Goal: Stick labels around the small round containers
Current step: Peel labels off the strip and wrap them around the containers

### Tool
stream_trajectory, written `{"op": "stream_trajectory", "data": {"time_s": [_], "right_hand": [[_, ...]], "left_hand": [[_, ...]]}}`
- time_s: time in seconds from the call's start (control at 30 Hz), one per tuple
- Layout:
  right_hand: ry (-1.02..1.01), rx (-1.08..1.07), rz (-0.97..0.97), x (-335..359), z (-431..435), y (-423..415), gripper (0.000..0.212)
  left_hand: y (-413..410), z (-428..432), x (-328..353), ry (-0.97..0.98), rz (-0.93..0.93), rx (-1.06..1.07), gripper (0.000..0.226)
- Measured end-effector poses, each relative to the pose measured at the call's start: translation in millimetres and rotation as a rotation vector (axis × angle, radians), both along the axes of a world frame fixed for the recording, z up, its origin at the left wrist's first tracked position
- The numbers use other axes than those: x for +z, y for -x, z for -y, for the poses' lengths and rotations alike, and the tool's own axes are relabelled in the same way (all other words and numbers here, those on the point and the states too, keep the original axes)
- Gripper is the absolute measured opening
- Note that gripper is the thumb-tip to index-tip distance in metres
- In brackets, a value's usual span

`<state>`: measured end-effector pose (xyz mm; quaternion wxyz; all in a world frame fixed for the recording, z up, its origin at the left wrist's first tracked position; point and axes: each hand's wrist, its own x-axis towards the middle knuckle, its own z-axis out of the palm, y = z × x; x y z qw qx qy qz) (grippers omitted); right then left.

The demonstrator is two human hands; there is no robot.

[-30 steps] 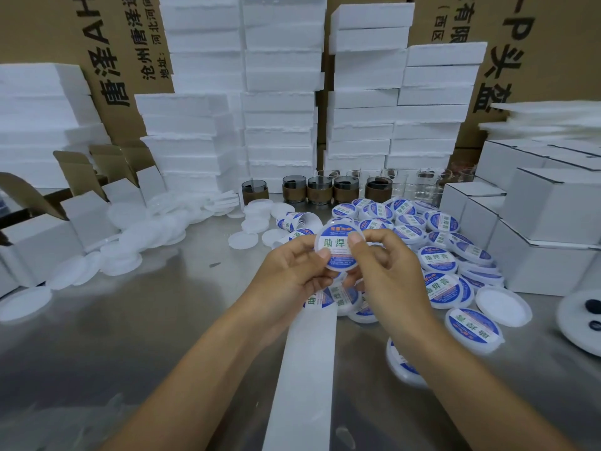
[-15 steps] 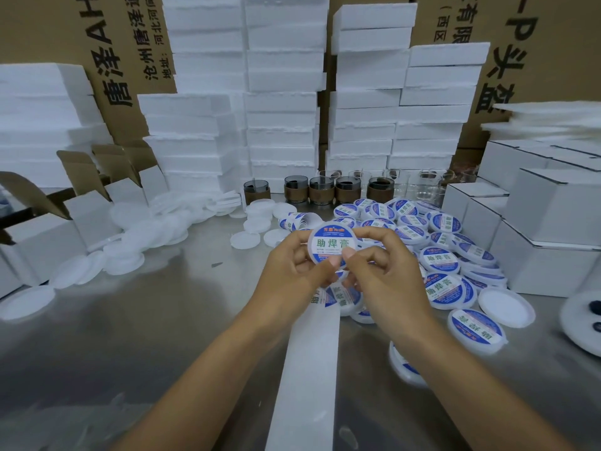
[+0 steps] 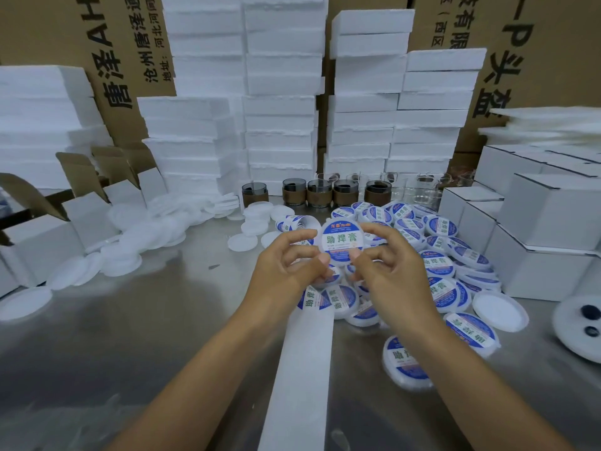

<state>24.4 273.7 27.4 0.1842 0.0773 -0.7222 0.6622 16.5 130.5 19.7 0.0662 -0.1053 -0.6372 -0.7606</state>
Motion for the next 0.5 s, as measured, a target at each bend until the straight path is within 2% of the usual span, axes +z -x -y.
{"op": "stream_trajectory", "data": {"time_s": [0.13,0.27,0.37,0.5], "right_hand": [[-0.184,-0.25,-0.068,-5.9,-25.4,12.7,0.025],[-0.381,-0.445,-0.033,-16.6,-43.0,19.3,0.028],[-0.462,-0.502,0.019,-21.5,-47.7,21.4,0.036],[-0.536,-0.501,0.067,-21.6,-47.5,17.8,0.026]], "left_hand": [[4.3,8.7,1.1,0.005,0.047,0.01,0.026],[7.4,17.0,1.3,-0.026,0.07,0.094,0.02],[10.0,24.4,0.7,-0.072,0.07,0.175,0.019],[18.1,37.7,-0.7,-0.146,0.154,0.313,0.02]]}}
